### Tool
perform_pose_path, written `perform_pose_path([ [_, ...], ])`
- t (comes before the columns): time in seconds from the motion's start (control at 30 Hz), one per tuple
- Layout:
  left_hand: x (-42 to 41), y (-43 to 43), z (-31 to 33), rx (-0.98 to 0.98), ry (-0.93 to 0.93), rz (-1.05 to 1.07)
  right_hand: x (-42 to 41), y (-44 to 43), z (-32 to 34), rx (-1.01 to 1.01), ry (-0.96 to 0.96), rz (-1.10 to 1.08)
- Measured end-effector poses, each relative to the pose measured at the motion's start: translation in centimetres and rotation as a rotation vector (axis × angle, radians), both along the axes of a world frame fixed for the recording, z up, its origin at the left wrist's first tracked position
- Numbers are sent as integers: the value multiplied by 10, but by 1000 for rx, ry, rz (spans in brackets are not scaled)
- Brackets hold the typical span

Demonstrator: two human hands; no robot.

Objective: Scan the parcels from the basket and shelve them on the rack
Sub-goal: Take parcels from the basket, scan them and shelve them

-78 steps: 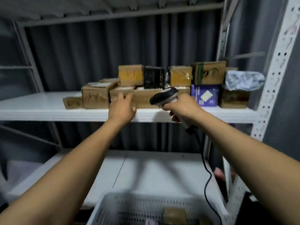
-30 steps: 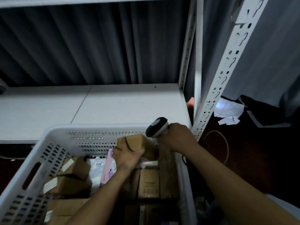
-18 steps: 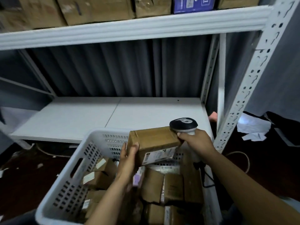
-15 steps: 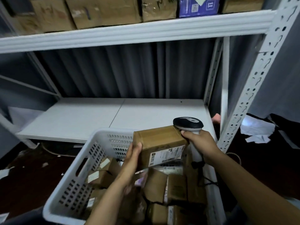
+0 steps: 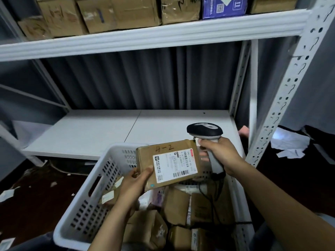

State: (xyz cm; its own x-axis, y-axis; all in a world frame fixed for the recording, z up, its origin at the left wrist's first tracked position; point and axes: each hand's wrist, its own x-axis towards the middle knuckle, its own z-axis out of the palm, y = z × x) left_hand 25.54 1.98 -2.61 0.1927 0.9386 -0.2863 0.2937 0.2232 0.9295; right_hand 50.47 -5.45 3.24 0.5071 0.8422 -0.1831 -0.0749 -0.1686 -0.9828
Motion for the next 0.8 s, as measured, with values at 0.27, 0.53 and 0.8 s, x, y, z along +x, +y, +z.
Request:
perform_pose_path([
  [0.27, -9, 4, 1, 121, -93, 267, -14, -6, 6, -198, -241, 308],
  [0.53, -12, 9, 4, 165, -124, 328, -10, -11, 13, -215, -300, 324],
  [0.8, -10, 12, 3, 144, -129, 346, -7, -14, 19, -194, -271, 321],
])
